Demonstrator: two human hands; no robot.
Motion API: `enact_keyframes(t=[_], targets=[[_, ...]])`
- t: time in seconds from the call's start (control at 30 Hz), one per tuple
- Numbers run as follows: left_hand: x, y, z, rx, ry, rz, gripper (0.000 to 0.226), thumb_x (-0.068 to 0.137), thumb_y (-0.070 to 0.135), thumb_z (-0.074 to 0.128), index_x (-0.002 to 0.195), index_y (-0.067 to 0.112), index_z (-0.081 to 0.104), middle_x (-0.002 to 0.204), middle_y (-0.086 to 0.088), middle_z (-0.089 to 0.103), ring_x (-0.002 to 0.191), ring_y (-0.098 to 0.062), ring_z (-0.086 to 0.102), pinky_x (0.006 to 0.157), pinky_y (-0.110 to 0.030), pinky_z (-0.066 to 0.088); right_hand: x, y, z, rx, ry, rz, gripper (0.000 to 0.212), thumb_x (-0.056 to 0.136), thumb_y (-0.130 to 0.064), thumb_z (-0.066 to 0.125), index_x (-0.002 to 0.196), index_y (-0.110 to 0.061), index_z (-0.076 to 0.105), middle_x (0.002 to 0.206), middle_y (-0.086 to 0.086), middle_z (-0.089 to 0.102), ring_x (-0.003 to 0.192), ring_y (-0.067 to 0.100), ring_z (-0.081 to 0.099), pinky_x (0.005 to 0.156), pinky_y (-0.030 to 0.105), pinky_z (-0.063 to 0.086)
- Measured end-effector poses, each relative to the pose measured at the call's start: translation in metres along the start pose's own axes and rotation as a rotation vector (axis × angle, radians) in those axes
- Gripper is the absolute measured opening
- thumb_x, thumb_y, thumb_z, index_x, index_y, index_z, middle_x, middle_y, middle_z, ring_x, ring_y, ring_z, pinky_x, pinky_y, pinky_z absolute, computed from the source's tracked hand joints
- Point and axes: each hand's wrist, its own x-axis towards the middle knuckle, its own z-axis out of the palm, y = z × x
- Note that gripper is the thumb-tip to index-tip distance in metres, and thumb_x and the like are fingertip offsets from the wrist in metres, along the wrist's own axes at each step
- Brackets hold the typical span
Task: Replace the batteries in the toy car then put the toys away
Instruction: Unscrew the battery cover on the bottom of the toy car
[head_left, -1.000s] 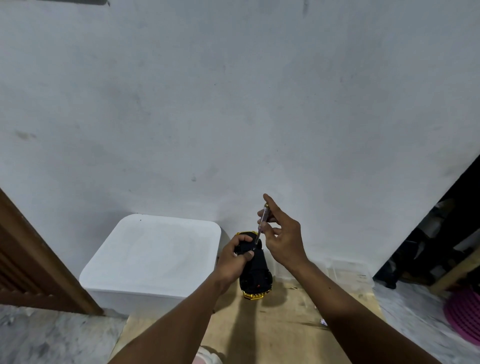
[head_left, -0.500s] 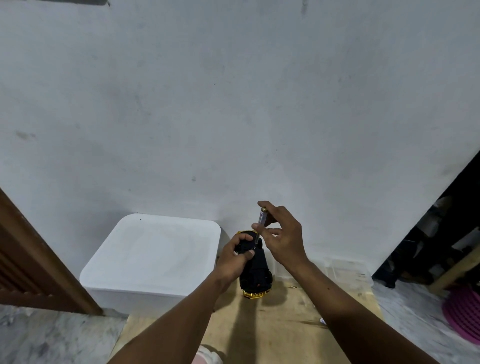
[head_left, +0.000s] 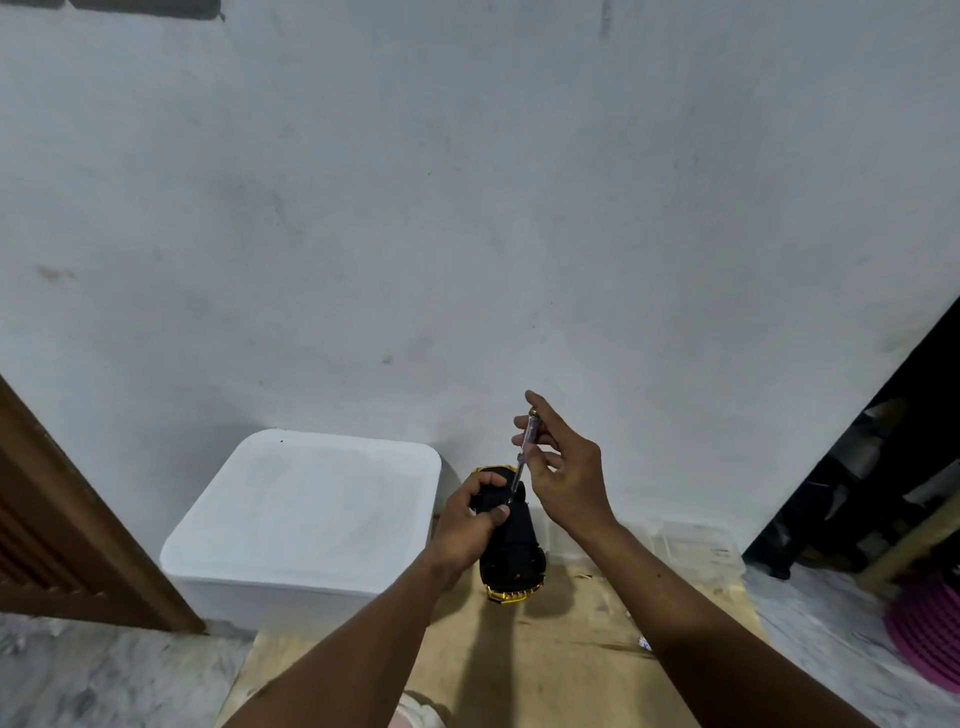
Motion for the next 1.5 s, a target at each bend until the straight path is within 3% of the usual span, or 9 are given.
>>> enact_keyframes(t=[0.13,0.3,0.47,0.6,0.87,1.0,1.17,1.4,1.5], targets=[[-0.003,0.001,0.0,-0.006,-0.006,0.008,0.03,0.089,-0.005,0.059,0.11,0.015,0.063,0.108,0.002,0.068,0.095,-0.015,0.064,0.081,-0.028,0.059,-0.001,0.0,-0.002,-0.009,0.034,-0.051,0.052,0.083,-0.004,0.076,0.126,-0.031,0.064,0.099,-0.003,0.061,0.094,0.011,0.065,0.075,0.031,0.062],[-0.003,-0.001,-0.001,0.02,0.016,-0.013,0.031,0.088,-0.002,0.062,0.106,0.023,0.066,0.111,0.001,0.069,0.104,-0.023,0.065,0.09,-0.04,0.059,-0.001,0.003,-0.003,0.026,0.025,0.028,0.062,0.09,0.008,0.058,0.14,-0.028,0.051,0.103,0.0,0.068,0.09,0.014,0.069,0.075,0.027,0.06],[-0.003,0.001,0.0,0.006,0.006,-0.002,0.031,0.089,-0.003,0.061,0.105,0.023,0.065,0.112,0.0,0.068,0.103,-0.021,0.065,0.089,-0.038,0.059,-0.002,0.0,-0.006,-0.052,0.054,-0.051,0.049,0.084,-0.008,0.076,0.124,-0.033,0.062,0.097,-0.001,0.063,0.089,0.011,0.065,0.068,0.023,0.059],[-0.006,-0.001,0.0,0.036,0.026,-0.016,0.032,0.087,0.0,0.063,0.102,0.028,0.067,0.11,0.003,0.069,0.104,-0.023,0.065,0.09,-0.04,0.059,-0.003,0.008,-0.007,0.055,0.033,0.033,0.065,0.09,0.009,0.061,0.143,-0.028,0.049,0.102,0.001,0.065,0.083,0.016,0.065,0.071,0.028,0.061],[-0.017,0.004,0.007,0.035,0.022,-0.038,0.027,0.091,-0.004,0.06,0.108,0.017,0.062,0.099,0.01,0.063,0.085,-0.009,0.06,0.06,-0.013,0.052,-0.045,0.069,-0.059,0.055,0.44,0.403,0.045,0.093,-0.006,0.061,0.13,-0.03,0.056,0.094,0.01,0.067,0.071,0.025,0.065,0.062,0.044,0.061],[-0.016,0.0,0.01,0.005,0.009,-0.057,0.027,0.091,-0.005,0.058,0.107,0.016,0.06,0.106,0.002,0.063,0.089,-0.016,0.061,0.062,-0.02,0.052,-0.109,0.127,-0.078,-0.236,0.129,0.641,0.047,0.086,-0.001,0.066,0.129,-0.02,0.06,0.092,0.011,0.07,0.066,0.026,0.068,0.061,0.045,0.062],[-0.017,-0.011,0.016,-0.006,0.022,-0.137,0.018,0.097,0.007,0.053,0.104,0.021,0.062,0.108,-0.002,0.064,0.084,-0.016,0.062,0.05,-0.019,0.049,-0.19,0.2,-0.085,-0.691,-0.363,0.716,0.048,0.07,-0.007,0.074,0.117,-0.013,0.067,0.104,0.013,0.072,0.096,0.032,0.071,0.082,0.026,0.049],[-0.024,-0.017,0.019,0.006,-0.015,-0.178,0.022,0.107,0.026,0.036,0.108,0.023,0.058,0.103,0.004,0.063,0.083,-0.01,0.062,0.061,-0.026,0.047,-0.202,0.211,-0.083,-0.672,-0.41,0.819,0.056,0.069,-0.013,0.079,0.123,-0.017,0.062,0.084,-0.002,0.062,0.074,0.015,0.059,0.07,0.023,0.044],[-0.028,-0.015,0.016,0.036,-0.014,-0.149,0.026,0.107,0.034,0.033,0.106,0.024,0.058,0.104,0.006,0.064,0.083,-0.009,0.063,0.06,-0.026,0.049,-0.19,0.2,-0.084,-0.692,-0.402,0.815,0.06,0.072,-0.027,0.083,0.127,-0.019,0.06,0.097,0.007,0.071,0.084,0.019,0.065,0.077,0.024,0.048]])
